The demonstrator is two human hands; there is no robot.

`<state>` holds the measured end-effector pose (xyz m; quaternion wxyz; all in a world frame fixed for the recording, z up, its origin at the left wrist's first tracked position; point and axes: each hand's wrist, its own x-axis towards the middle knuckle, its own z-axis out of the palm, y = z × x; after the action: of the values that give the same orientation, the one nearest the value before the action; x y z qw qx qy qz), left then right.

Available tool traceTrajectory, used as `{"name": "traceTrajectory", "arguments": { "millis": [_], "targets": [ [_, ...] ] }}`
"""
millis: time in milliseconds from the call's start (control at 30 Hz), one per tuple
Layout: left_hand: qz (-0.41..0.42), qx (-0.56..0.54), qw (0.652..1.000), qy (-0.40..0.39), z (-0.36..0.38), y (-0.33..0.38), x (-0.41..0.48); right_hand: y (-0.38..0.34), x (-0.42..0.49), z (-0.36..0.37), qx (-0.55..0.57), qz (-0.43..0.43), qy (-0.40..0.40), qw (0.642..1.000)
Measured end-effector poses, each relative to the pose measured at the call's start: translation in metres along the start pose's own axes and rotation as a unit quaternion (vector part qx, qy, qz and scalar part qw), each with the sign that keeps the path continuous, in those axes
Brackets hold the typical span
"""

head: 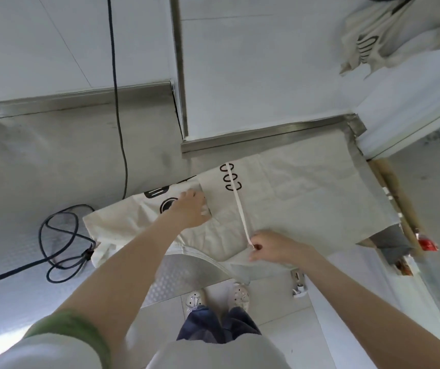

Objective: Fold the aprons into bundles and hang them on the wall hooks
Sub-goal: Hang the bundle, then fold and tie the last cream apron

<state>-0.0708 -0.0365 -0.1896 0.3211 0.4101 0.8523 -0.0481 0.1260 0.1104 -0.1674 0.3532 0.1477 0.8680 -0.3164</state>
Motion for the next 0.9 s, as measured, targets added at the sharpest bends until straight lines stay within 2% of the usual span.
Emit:
{"name": "traceTrajectory", "arguments": {
  "millis": [100,233,333,400,433,467,500,533,600,633,733,800,867,900],
  "targets": [
    [-0.029,-0.04,0.999,0.006,-0.006,0.006,-0.003,-0.001,-0.01,0.012,0.042,0.01,-0.041,0.998],
    [-0.041,-0.013,0.999,0.006,-0.015,0.019,-0.002,-0.006,-0.024,0.012,0.112,0.04,-0.066,0.991],
    [-0.06,-0.004,0.998,0.021,-0.024,0.035,-0.004,-0.003,-0.033,0.004,0.12,0.05,-0.069,0.989],
    [-0.07,-0.059,0.996,0.016,-0.033,0.052,-0.007,0.006,-0.038,0.003,0.14,0.028,-0.052,0.988],
    [-0.08,-0.128,0.989,0.01,-0.036,0.061,-0.004,0.012,-0.041,0.001,0.182,0.026,-0.044,0.982],
    [-0.096,-0.227,0.969,0.002,-0.039,0.069,-0.002,0.016,-0.042,0.0,0.236,0.021,-0.043,0.971],
    [-0.117,-0.352,0.929,-0.002,-0.04,0.077,0.0,0.017,-0.042,-0.002,0.286,0.012,-0.048,0.957],
    [-0.138,-0.468,0.873,-0.012,-0.04,0.084,0.003,0.014,-0.042,-0.006,0.325,0.001,-0.059,0.944],
    [-0.161,-0.604,0.78,-0.004,-0.039,0.098,0.008,0.011,-0.035,-0.009,0.382,-0.032,-0.068,0.921],
    [-0.161,-0.636,0.755,-0.002,-0.039,0.102,0.009,0.007,-0.032,-0.01,0.422,-0.049,-0.067,0.903],
    [-0.151,-0.684,0.714,0.009,-0.049,0.119,0.012,0.014,-0.028,-0.029,0.542,-0.09,-0.038,0.834],
    [-0.147,-0.706,0.693,0.017,-0.056,0.121,0.015,0.02,-0.028,-0.048,0.579,-0.105,0.002,0.808],
    [-0.149,-0.711,0.687,0.024,-0.06,0.125,0.016,0.028,-0.031,-0.065,0.568,-0.116,0.022,0.815],
    [-0.155,-0.696,0.701,0.028,-0.061,0.126,0.016,0.032,-0.031,-0.069,0.549,-0.112,0.02,0.828]
  ]
}}
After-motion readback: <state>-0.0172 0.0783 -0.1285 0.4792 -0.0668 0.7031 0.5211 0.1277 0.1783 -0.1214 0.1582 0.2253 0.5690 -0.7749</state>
